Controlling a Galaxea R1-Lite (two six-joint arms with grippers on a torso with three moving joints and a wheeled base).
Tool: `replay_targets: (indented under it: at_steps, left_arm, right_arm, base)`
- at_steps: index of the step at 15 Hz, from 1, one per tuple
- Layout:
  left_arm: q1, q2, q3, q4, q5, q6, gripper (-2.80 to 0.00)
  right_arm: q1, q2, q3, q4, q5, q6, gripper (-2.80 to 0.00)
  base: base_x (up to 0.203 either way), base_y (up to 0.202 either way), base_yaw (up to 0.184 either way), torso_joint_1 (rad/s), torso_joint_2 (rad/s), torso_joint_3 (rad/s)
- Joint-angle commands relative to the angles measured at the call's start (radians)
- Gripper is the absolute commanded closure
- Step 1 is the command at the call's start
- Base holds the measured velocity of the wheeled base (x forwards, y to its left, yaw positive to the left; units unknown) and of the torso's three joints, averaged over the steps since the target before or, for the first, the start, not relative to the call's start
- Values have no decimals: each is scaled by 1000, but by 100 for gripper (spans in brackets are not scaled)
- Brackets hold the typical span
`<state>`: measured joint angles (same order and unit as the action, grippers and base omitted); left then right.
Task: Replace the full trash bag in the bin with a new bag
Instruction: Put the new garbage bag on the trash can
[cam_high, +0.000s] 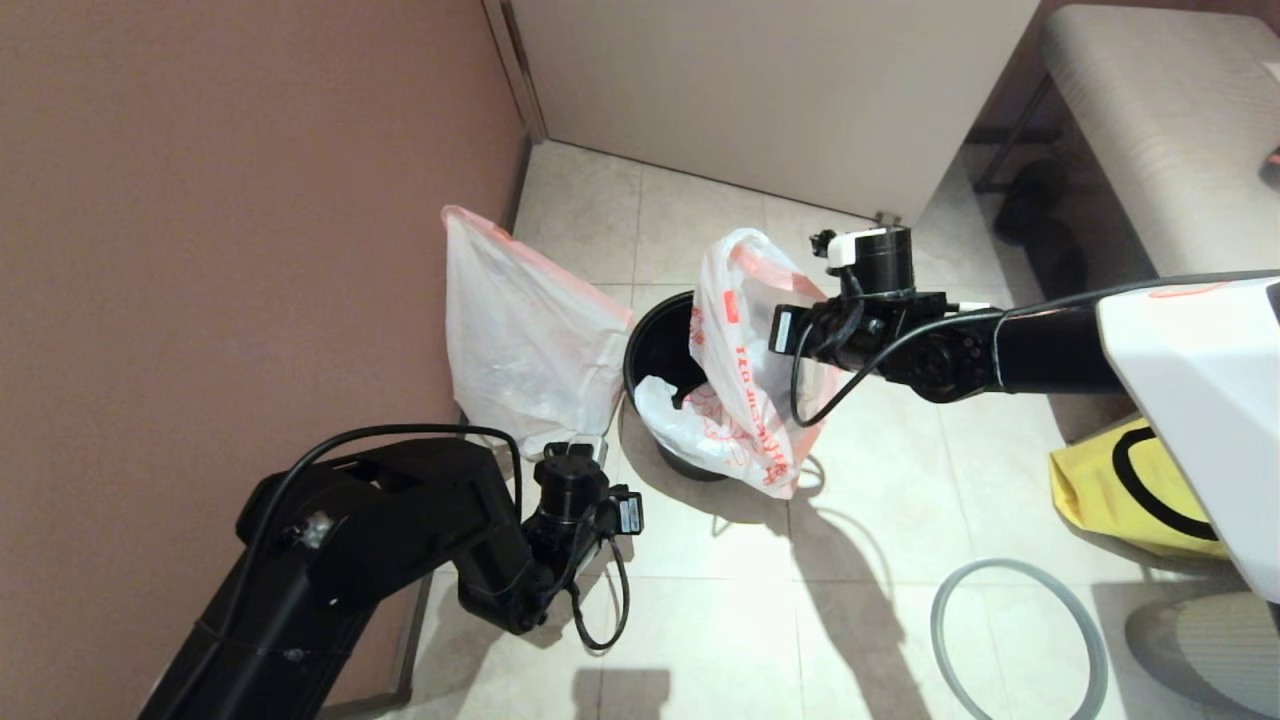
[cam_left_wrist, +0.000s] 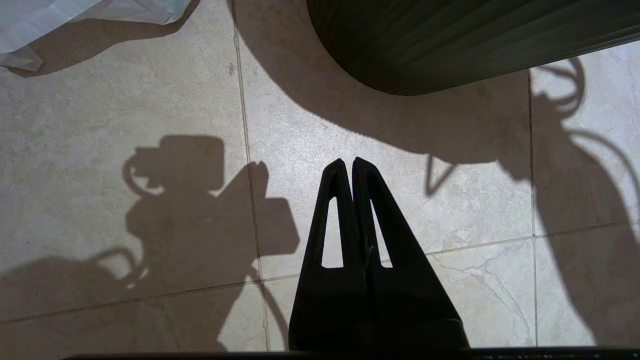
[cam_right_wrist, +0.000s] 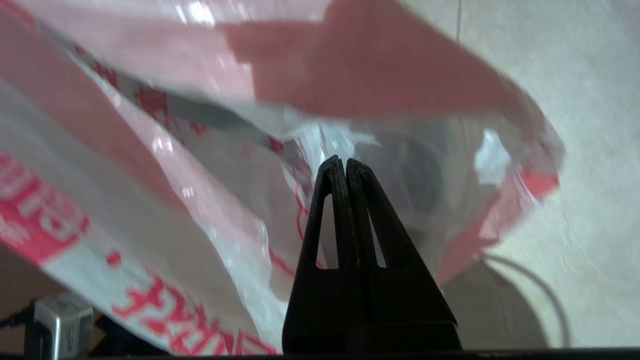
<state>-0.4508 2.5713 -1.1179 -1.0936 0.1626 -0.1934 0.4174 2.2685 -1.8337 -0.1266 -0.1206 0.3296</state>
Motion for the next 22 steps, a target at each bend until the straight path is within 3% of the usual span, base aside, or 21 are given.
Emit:
replay_targets:
  at_steps: [1, 6, 14, 15, 20, 22]
  left_arm:
    - [3, -2, 0, -6, 2, -1, 0]
    - [4, -2, -2, -6, 2, -1, 0]
    - [6, 1, -8, -6, 2, 0, 0]
    - [6, 1, -8, -6, 2, 0, 0]
    - [6, 1, -8, -6, 2, 0, 0]
    - [6, 3, -8, -6, 2, 0, 0]
  right_arm:
    - [19, -80, 78, 29, -1, 9, 0]
    - [51, -130, 192, 164, 9, 3, 0]
    - [65, -110, 184, 133, 16, -34, 0]
    - [69, -120, 188, 133, 21, -34, -280]
    - [96, -191, 258, 131, 140, -38, -280]
    - [100, -146, 252, 95, 140, -78, -280]
  base:
    - [0, 0, 0, 0, 0, 0]
    - [0, 0, 0, 0, 0, 0]
    - [0, 0, 0, 0, 0, 0]
    - [0, 0, 0, 0, 0, 0]
    - [0, 0, 0, 0, 0, 0]
    - [0, 0, 0, 0, 0, 0]
